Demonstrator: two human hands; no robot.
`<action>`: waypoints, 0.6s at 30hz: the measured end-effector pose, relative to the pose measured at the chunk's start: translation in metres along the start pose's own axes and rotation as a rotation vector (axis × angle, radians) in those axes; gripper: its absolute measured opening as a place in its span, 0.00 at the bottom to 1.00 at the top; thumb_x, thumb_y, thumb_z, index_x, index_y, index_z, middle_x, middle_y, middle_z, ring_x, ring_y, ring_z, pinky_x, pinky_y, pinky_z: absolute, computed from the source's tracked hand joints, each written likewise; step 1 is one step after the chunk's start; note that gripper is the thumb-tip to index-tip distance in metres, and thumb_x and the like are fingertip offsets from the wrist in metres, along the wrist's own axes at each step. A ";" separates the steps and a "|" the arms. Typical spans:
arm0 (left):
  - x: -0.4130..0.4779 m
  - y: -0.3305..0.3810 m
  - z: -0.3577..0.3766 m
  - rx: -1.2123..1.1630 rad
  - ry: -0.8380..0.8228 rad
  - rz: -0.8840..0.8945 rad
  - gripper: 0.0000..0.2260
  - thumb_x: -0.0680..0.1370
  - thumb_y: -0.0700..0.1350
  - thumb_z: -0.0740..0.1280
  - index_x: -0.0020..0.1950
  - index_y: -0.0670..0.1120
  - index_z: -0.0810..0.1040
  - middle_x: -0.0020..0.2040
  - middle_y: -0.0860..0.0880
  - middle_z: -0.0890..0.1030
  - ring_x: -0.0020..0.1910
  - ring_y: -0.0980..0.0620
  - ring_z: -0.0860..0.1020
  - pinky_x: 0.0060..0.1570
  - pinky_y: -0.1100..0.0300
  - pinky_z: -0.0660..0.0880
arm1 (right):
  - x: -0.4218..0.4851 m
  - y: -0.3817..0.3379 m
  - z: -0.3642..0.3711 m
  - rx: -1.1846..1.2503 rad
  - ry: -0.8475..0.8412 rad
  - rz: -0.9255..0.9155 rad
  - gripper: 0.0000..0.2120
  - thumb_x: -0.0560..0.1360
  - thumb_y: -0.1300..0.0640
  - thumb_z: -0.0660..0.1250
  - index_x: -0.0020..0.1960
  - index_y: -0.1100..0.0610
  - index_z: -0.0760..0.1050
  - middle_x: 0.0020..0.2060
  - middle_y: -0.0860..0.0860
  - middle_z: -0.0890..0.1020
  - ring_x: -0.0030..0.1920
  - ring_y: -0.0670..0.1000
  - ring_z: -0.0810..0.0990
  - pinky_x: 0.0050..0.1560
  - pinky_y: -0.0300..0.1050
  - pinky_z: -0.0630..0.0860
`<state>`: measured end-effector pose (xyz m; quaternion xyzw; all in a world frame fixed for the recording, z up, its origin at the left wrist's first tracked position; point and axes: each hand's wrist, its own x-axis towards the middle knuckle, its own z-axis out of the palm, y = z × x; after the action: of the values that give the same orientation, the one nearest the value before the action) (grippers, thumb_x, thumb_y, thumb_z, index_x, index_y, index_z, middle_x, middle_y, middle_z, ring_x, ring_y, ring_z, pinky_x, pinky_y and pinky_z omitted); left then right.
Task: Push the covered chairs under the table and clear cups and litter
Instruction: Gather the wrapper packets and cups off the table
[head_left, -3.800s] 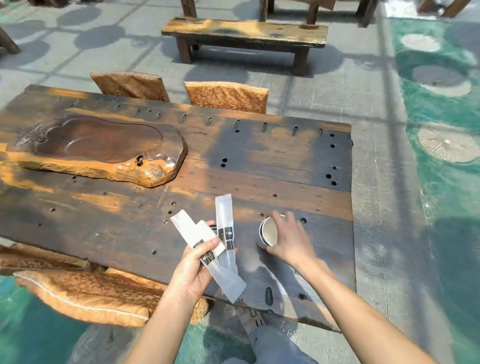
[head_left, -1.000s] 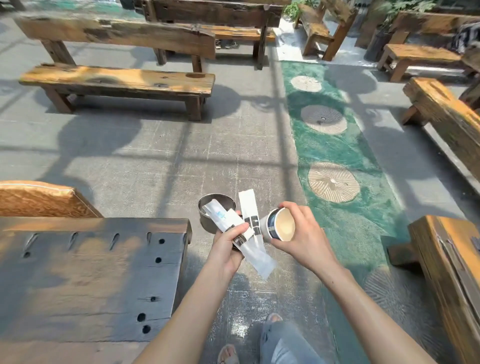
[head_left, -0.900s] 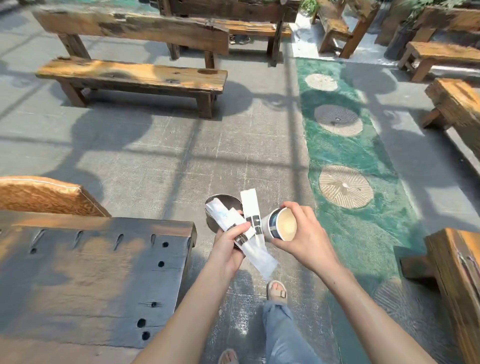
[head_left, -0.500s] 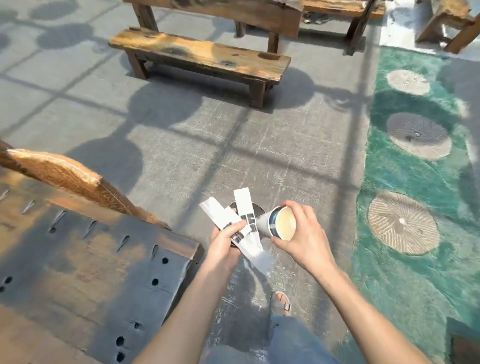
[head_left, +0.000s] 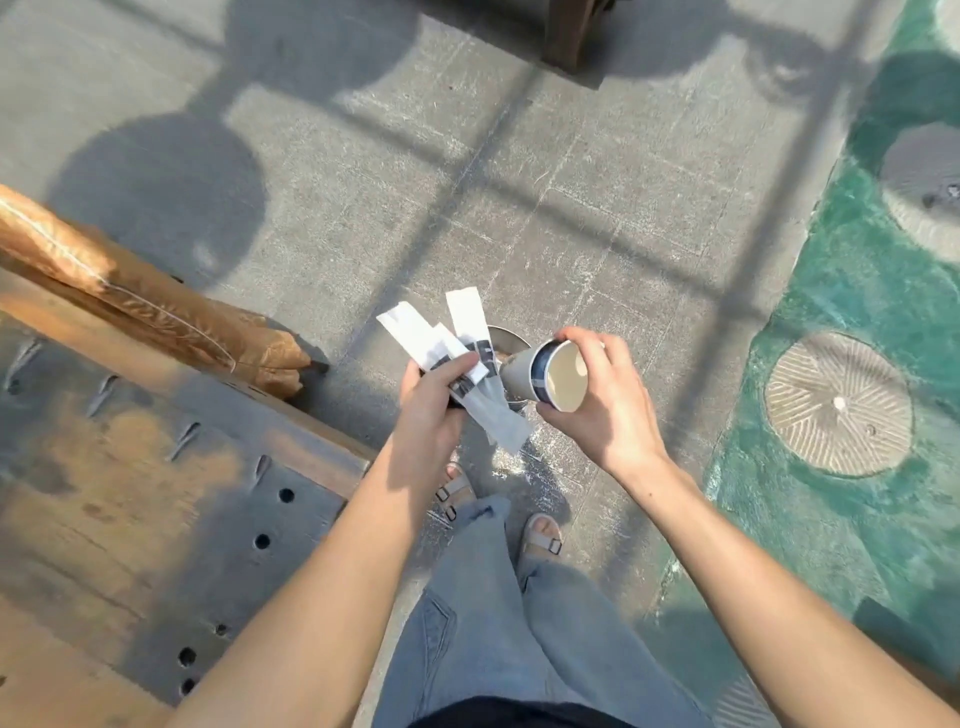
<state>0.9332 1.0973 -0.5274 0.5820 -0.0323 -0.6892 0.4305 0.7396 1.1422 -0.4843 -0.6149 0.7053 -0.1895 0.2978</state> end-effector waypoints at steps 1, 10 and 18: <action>0.014 0.002 0.002 0.026 -0.001 -0.024 0.17 0.75 0.31 0.72 0.64 0.37 0.78 0.53 0.39 0.84 0.43 0.45 0.85 0.44 0.52 0.84 | 0.012 0.005 0.009 0.004 0.004 0.012 0.39 0.66 0.52 0.80 0.72 0.42 0.65 0.65 0.49 0.70 0.62 0.55 0.74 0.55 0.54 0.76; 0.186 -0.042 -0.011 0.113 0.096 -0.021 0.21 0.71 0.30 0.74 0.63 0.40 0.77 0.53 0.38 0.86 0.48 0.41 0.85 0.48 0.40 0.83 | 0.135 0.099 0.129 -0.119 -0.105 0.081 0.42 0.64 0.51 0.81 0.72 0.43 0.63 0.64 0.53 0.69 0.62 0.59 0.73 0.55 0.56 0.77; 0.347 -0.146 -0.043 0.240 0.194 -0.133 0.19 0.70 0.33 0.75 0.56 0.49 0.78 0.51 0.43 0.86 0.47 0.42 0.84 0.39 0.53 0.80 | 0.223 0.213 0.263 -0.285 -0.313 -0.035 0.35 0.67 0.55 0.76 0.68 0.45 0.64 0.63 0.54 0.69 0.65 0.62 0.70 0.58 0.46 0.74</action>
<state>0.9045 0.9899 -0.8892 0.6938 -0.0343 -0.6481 0.3122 0.7353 0.9860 -0.8586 -0.6849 0.6592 0.0048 0.3102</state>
